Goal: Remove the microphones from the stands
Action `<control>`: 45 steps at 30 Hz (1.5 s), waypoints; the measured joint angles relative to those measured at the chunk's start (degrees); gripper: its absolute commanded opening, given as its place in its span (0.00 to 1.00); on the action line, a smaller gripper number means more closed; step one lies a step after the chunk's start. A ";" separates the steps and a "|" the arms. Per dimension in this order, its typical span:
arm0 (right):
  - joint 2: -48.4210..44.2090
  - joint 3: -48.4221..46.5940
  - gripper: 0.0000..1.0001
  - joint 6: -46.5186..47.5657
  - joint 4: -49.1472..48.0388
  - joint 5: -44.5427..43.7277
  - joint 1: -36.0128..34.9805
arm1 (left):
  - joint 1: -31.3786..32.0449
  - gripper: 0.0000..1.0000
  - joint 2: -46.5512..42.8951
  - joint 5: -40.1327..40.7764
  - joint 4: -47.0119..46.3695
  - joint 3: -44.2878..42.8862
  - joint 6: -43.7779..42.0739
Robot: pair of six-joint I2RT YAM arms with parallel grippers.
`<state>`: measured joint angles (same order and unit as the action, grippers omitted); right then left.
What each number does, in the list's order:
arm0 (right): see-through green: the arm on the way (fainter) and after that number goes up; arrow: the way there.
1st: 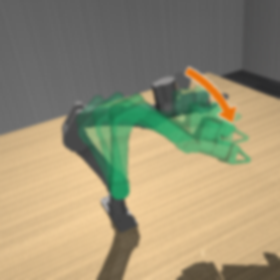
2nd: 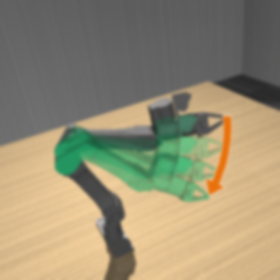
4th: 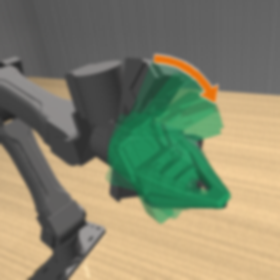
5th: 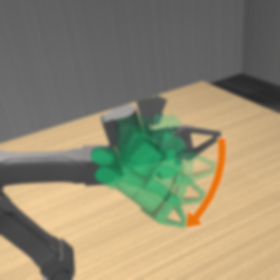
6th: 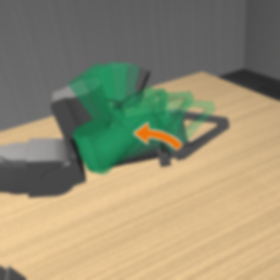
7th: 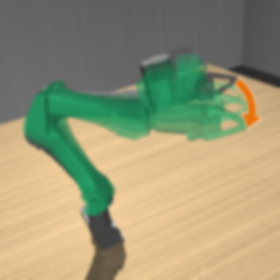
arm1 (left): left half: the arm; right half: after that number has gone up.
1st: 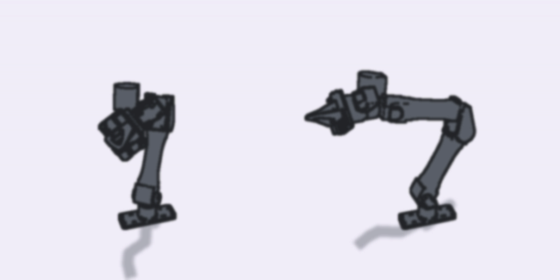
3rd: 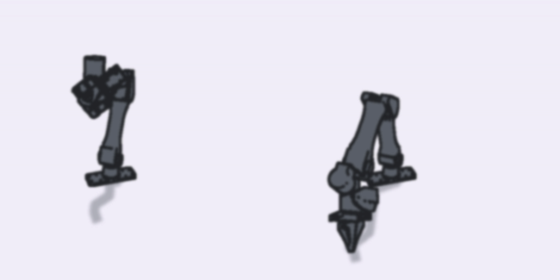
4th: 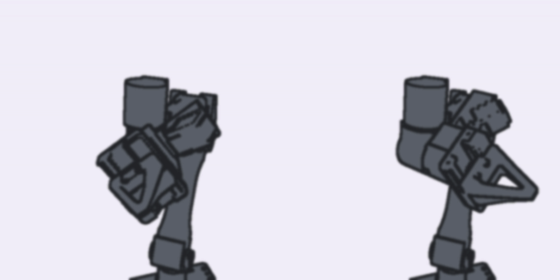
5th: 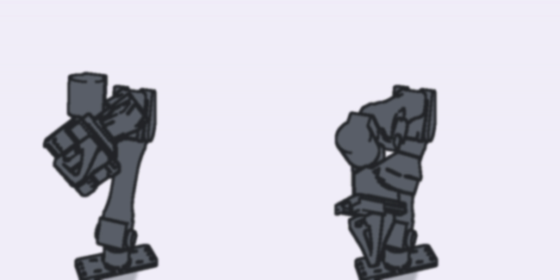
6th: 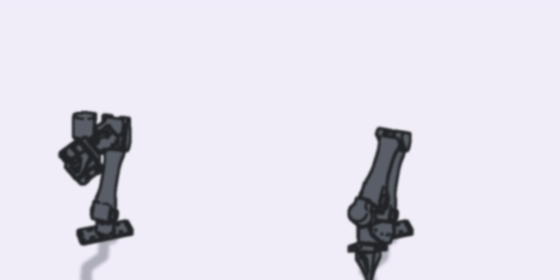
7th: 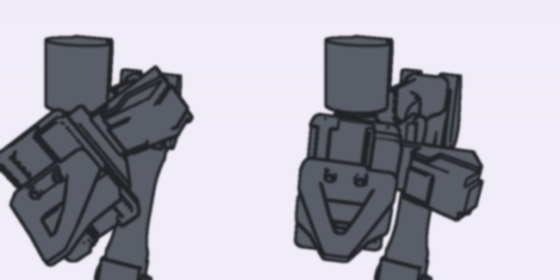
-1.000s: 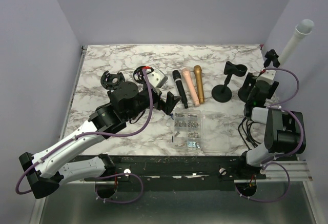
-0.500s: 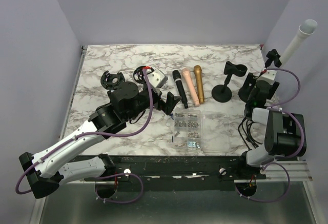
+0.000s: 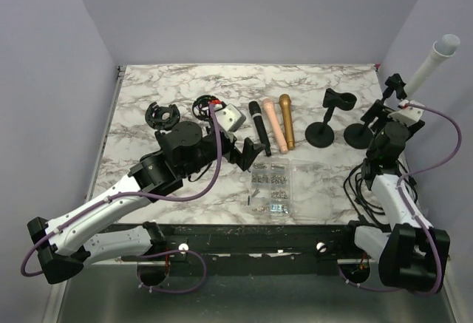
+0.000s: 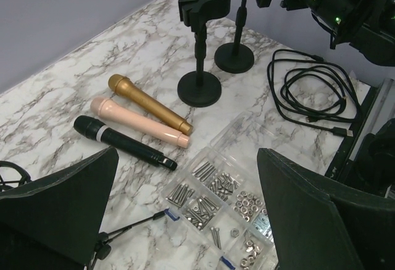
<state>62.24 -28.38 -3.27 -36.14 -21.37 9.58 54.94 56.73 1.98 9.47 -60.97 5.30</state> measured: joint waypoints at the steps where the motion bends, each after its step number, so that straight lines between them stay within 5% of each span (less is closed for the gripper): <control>1: -1.60 -0.85 1.00 -0.35 2.12 -0.48 0.00 | 0.46 0.98 -0.07 0.04 0.02 0.00 -0.15; 8: -4.72 -10.91 1.00 -1.53 12.22 -2.05 0.00 | 2.21 0.98 -1.60 0.42 0.02 0.00 -1.09; 21: 3.72 -33.18 0.98 -4.83 22.47 -13.88 0.00 | 2.21 0.98 -1.49 1.95 0.02 0.00 -2.12; 27: 8.00 -34.25 0.75 -2.40 22.73 -16.94 0.00 | 2.21 0.98 0.00 2.58 0.02 0.00 -2.47; 34: 9.44 -34.10 0.28 0.94 18.58 -16.00 0.00 | 2.21 0.98 1.81 2.93 -0.02 0.15 -2.47; 45: 17.57 -35.30 0.01 4.90 3.54 -4.76 0.22 | 2.21 0.98 3.39 4.02 -0.42 0.68 -2.25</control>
<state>79.81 -63.68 1.63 -32.60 -26.13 9.80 57.14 60.12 6.00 9.06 -60.29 3.05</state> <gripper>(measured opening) 0.431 0.980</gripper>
